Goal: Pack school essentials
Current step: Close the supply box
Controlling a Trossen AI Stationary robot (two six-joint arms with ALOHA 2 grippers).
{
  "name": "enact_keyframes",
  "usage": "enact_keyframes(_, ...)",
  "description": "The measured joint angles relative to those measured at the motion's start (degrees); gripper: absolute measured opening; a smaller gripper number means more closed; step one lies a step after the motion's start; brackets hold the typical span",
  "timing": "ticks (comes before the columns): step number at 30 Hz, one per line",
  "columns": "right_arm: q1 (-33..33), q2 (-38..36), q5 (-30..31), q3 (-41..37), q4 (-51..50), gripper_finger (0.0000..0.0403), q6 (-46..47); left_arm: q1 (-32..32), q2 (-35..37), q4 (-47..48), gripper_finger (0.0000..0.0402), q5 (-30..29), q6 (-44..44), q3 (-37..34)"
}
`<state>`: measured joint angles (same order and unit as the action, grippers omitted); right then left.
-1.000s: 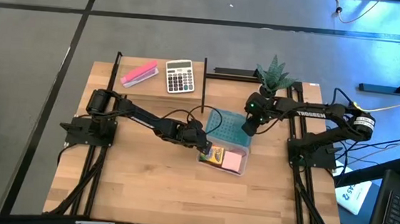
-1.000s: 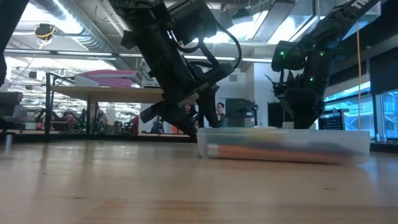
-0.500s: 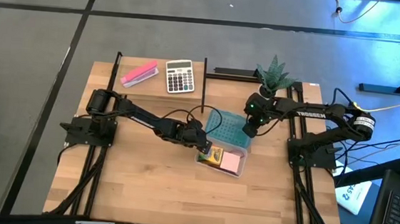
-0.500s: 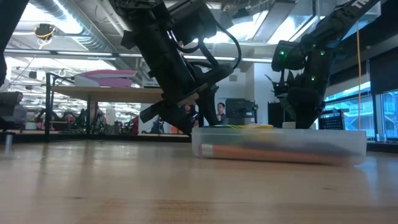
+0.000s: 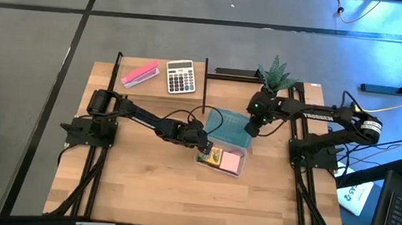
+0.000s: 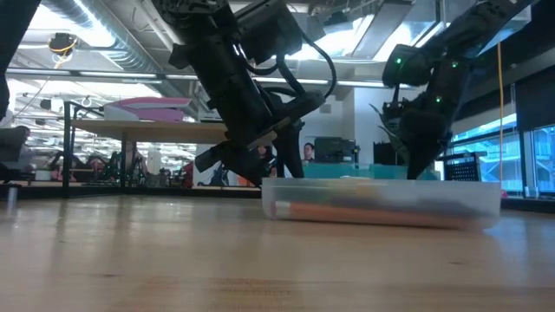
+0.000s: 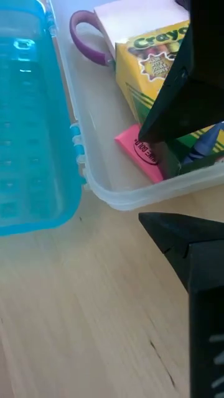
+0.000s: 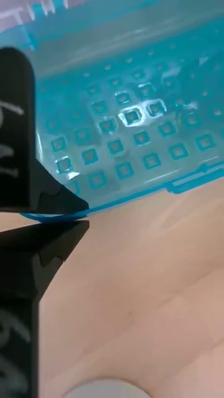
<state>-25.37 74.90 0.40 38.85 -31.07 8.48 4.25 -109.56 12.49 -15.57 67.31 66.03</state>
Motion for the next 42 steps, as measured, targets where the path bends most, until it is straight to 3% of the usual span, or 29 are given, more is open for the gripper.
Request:
enact_keyframes(13, 4.63, -7.11, 1.76, 0.00, -1.25, 0.0017, -0.89, 0.04, 0.00, -0.20, 0.0188, 0.11, -1.85, 0.02)
enact_keyframes(32, 4.97, -7.18, 2.98, 0.00, -1.75, 0.0022, 0.23, 0.04, 0.00, -0.24, 0.0188, 1.70, -1.42, 0.02)
enact_keyframes(42, 4.92, -3.80, 3.39, 0.04, -1.23, 0.0023, 0.23, 0.04, 0.00, 0.22, 0.0187, 1.53, -0.12, 0.02)
